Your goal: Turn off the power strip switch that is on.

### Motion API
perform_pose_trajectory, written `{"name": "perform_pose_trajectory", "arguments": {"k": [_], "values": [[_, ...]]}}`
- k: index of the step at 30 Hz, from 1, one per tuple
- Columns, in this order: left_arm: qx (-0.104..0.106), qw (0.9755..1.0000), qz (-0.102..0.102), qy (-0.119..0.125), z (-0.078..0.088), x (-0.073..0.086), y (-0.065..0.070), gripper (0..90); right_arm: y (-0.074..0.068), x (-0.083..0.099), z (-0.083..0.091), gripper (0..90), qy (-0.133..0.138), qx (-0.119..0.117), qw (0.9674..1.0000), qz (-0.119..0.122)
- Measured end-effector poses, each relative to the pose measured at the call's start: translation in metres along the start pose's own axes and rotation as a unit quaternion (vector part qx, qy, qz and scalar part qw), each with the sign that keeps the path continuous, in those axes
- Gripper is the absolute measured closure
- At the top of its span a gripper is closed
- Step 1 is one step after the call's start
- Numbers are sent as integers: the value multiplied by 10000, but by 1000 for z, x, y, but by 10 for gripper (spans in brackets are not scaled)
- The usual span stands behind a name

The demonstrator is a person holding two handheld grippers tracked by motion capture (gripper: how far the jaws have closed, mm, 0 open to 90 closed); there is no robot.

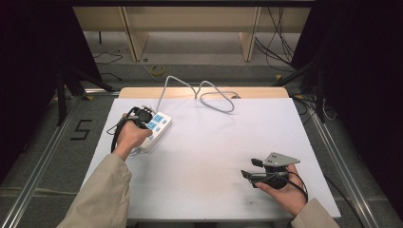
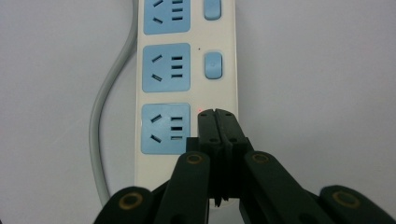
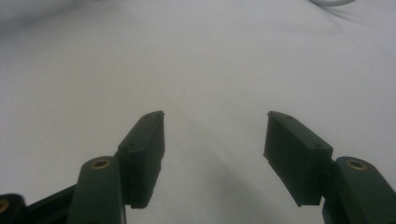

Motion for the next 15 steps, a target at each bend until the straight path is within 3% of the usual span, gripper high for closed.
{"name": "perform_pose_trajectory", "arguments": {"k": [15], "values": [[19,9994,-191,-283,-4,-9,2,896,0,0,1,389,9,-14,10000,-4]]}}
Point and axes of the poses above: each handheld gripper's, and its own axes: z roughly backward along the jaws, x roughly out of its underside, y roughly to its right, the point moved 3 cm from there along -z, roughly forward along the jaws, and after that the axes turned 7 degrees about -y, right-handed, at the moved point
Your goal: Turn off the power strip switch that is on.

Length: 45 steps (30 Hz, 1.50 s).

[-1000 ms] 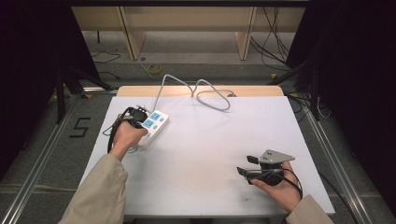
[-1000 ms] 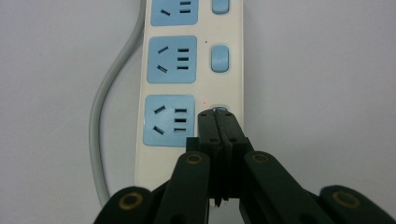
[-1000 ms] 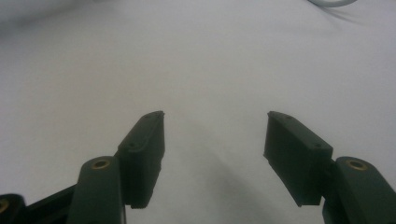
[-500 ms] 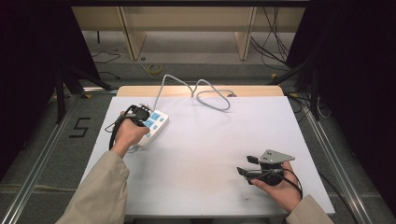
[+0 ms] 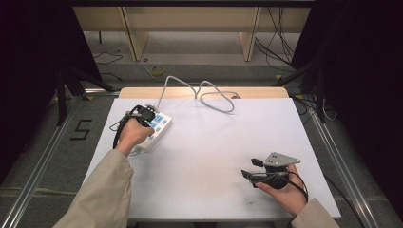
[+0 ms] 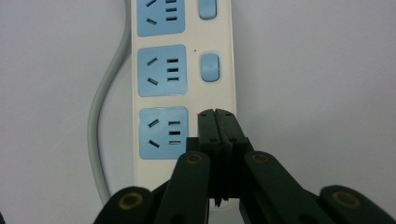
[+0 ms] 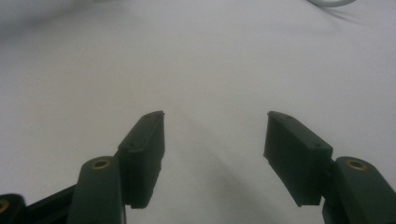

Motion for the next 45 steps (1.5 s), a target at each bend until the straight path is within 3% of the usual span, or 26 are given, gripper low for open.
{"name": "perform_pose_trajectory", "arguments": {"k": [19,28,45], "values": [[-47,9997,-34,-240,-6,-4,-2,896,0,0,-1,389,7,-10,10000,13],[-112,9993,-142,-334,-11,-6,0,896,0,0,-1,389,-7,-13,10000,18],[-136,9991,-131,-383,-18,-9,0,896,0,0,-1,389,-6,-18,10000,9]]}}
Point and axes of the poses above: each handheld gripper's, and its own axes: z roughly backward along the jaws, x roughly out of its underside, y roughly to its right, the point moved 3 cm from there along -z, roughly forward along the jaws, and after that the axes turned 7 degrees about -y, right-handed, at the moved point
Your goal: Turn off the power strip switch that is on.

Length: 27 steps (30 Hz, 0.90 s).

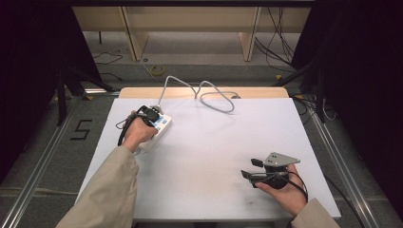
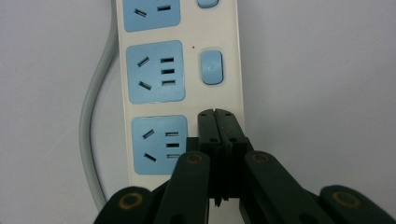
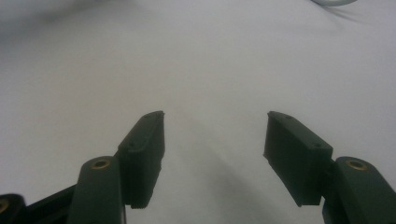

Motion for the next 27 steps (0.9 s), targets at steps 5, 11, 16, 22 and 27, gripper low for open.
{"name": "perform_pose_trajectory", "arguments": {"k": [5,11,16,22,27], "values": [[6,10000,52,53,-1,0,-1,896,0,0,0,389,10,-4,10000,-3],[-63,10000,-10,3,0,0,1,896,1,0,0,389,-2,-1,10000,7],[-135,9999,-89,9,-1,0,3,895,0,0,0,389,-2,9,10000,2],[-71,9999,-75,37,-1,1,1,896,1,0,1,389,3,14,10000,4],[-118,9998,-142,8,-1,1,2,896,1,0,1,389,12,15,10000,7]]}}
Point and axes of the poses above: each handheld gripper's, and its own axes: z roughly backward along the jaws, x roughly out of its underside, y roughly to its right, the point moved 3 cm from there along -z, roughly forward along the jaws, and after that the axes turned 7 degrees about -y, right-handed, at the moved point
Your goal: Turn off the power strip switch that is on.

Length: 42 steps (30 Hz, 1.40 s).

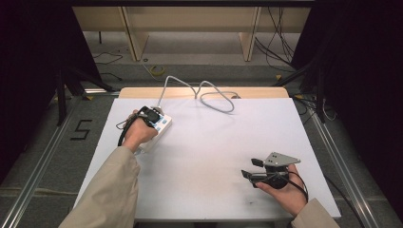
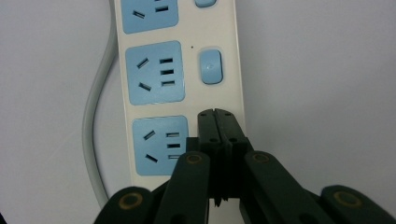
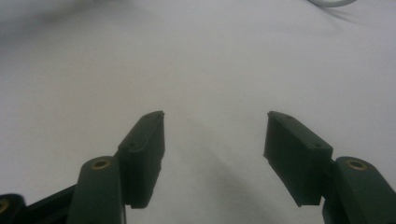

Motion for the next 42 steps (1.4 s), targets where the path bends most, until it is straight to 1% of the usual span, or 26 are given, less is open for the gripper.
{"name": "perform_pose_trajectory", "arguments": {"k": [3,5,7,9,11,16,19,23,24,29,33,37,40,42], "values": [[14,10000,29,15,0,0,0,896,0,0,0,389,5,-2,10000,2],[-26,10000,-28,-7,0,0,0,896,0,0,0,389,0,-1,10000,4],[-44,10000,-12,7,0,0,1,896,0,0,0,389,-1,1,10000,10],[-35,10000,-41,-13,0,0,1,896,0,0,0,389,-6,4,10000,7],[1,10000,2,-3,0,0,0,896,0,0,0,389,1,6,10000,6],[-53,10000,-3,-8,0,0,1,896,0,0,0,389,3,10,10000,11],[-18,10000,35,1,0,0,1,896,0,0,0,389,-1,10,10000,11],[-23,10000,20,-19,0,0,1,896,0,0,0,389,-2,9,10000,15],[-31,10000,46,1,-1,0,1,896,0,0,0,389,-3,8,10000,15],[-43,10000,52,-3,-1,0,1,896,0,0,0,389,-7,7,10000,21],[-15,10000,49,-5,0,0,0,896,0,0,0,389,-4,0,10000,18],[-69,10000,55,7,-1,0,2,896,0,0,0,389,-5,0,10000,24],[-43,9999,91,9,-2,0,2,896,0,0,0,389,-11,0,10000,28],[-65,9999,93,17,-2,0,2,896,0,0,0,389,-6,-4,10000,24]]}}
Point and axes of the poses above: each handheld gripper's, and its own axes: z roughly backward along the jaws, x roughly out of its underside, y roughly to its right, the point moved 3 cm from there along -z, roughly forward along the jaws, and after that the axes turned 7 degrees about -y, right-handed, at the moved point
